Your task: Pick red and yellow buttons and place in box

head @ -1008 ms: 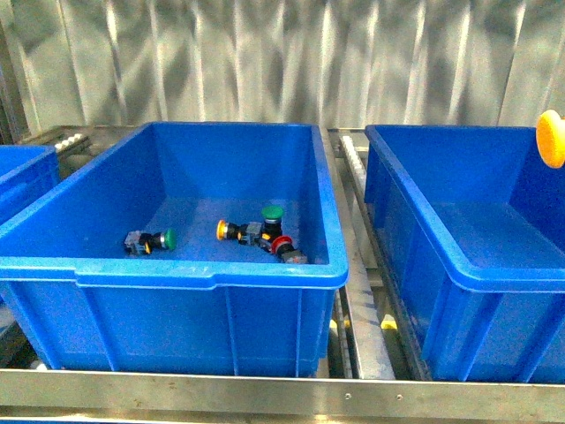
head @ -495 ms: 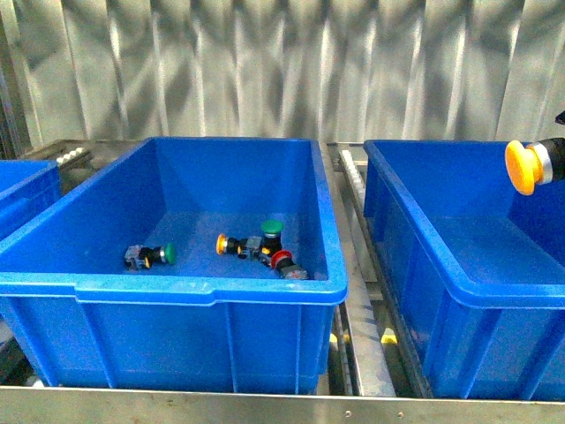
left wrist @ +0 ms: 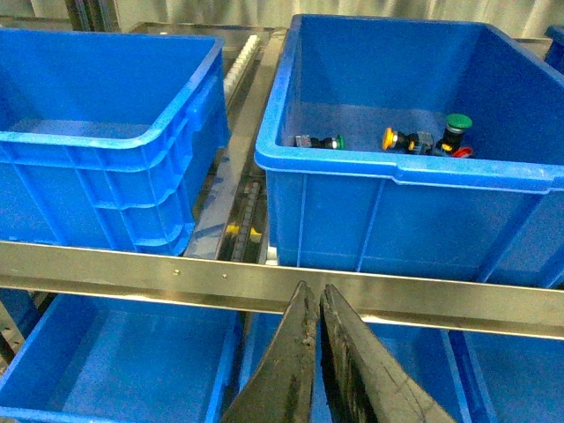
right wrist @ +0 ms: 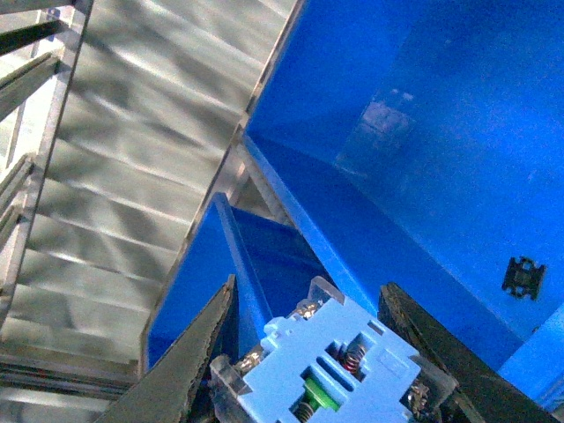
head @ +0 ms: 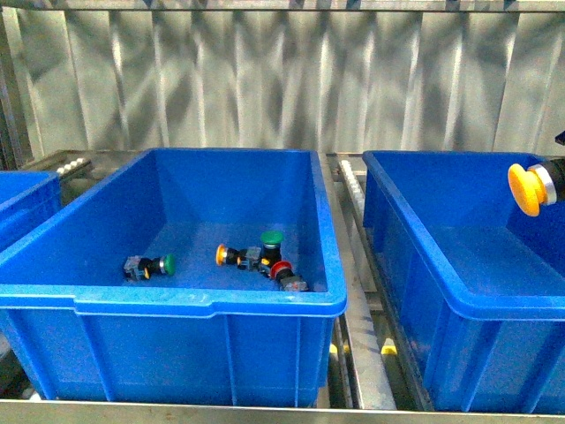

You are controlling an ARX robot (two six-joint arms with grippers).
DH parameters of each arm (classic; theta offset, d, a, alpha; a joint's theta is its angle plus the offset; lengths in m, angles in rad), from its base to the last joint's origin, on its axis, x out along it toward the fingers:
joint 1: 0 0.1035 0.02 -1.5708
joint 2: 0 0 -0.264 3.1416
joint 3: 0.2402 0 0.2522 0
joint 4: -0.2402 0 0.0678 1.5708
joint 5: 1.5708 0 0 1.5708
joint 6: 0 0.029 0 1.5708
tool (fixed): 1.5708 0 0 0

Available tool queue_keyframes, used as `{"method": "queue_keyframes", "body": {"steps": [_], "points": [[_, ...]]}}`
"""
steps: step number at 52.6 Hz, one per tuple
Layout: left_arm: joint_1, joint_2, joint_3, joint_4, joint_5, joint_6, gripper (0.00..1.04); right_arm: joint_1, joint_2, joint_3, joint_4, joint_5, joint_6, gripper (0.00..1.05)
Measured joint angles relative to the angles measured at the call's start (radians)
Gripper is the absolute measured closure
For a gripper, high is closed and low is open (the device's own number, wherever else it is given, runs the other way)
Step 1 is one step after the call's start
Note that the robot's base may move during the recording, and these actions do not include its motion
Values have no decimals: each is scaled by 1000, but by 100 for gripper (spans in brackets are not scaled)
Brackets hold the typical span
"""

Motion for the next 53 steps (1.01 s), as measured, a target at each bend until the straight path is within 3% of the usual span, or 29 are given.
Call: {"method": "queue_keyframes", "body": {"steps": [16,27,43,53], "points": [[0,-29,-27,7,0,0,102,20,8,16,-2,17,-24,64],[0,-29,-27,7,0,1,58,39,17,27,-2,28,-48,64],[0,-29,-27,7,0,1,8,43,12,28,-4,60,-65,64],[0,-29,-27,7,-3,3,8,38,-13,10,-14,66,-31,64]]}}
